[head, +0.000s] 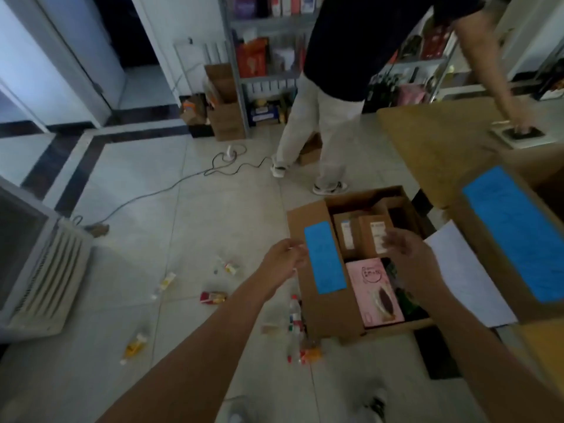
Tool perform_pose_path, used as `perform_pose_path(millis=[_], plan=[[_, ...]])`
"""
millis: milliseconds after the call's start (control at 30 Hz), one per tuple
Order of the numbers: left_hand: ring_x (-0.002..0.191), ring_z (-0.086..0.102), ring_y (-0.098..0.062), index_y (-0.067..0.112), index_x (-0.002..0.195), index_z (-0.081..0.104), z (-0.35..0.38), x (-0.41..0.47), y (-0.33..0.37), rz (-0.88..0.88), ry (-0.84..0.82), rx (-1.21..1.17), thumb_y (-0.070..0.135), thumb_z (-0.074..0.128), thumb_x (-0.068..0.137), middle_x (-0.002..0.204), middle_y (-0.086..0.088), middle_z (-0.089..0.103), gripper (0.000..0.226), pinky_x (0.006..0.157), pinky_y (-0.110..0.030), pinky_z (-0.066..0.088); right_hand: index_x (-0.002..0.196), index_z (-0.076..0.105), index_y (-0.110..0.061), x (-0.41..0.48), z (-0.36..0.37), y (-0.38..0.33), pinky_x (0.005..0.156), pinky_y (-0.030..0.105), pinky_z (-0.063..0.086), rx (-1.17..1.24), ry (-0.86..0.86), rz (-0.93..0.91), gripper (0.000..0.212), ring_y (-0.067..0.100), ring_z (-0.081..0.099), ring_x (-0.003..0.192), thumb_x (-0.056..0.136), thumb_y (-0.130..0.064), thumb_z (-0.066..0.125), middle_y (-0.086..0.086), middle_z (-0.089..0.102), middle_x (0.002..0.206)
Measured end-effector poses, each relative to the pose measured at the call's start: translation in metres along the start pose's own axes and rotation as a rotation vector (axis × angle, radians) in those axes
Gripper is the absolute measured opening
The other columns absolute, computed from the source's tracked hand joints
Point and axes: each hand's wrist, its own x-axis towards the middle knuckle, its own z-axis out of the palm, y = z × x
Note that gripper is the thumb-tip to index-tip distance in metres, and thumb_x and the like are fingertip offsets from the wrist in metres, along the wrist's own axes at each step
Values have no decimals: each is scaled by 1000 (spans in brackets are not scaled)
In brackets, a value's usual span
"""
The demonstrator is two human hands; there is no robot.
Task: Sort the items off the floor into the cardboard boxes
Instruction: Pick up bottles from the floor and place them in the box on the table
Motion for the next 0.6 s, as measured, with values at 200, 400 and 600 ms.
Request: perform_pose_path(millis=[200, 400, 600], plan=[[93, 65, -20, 12, 114, 61, -82, -14, -86, -37, 123, -83, 14, 50, 95, 113, -10, 69, 22, 70, -22, 49, 128, 53, 5, -56, 150, 46, 88, 31, 49, -36, -246, 202, 35, 34, 59, 109, 93, 8, 53, 24, 60, 119], [75, 67, -12, 11, 102, 64, -122, -10, -150, 27, 409, -205, 0, 43, 94, 96, -9, 72, 25, 63, -19, 47, 127, 56, -7, -30, 216, 74, 98, 42, 48, -106, -322, 321, 31, 30, 59, 109, 96, -7, 52, 10, 62, 116], [74, 64, -12, 4, 108, 60, -118, 56, -265, -169, 358, -369, 0, 44, 97, 95, -8, 68, 20, 58, -12, 48, 122, 55, -18, 46, 309, 188, 71, 37, 54, -228, -439, 387, 24, 31, 61, 98, 101, -21, 43, 11, 60, 110]])
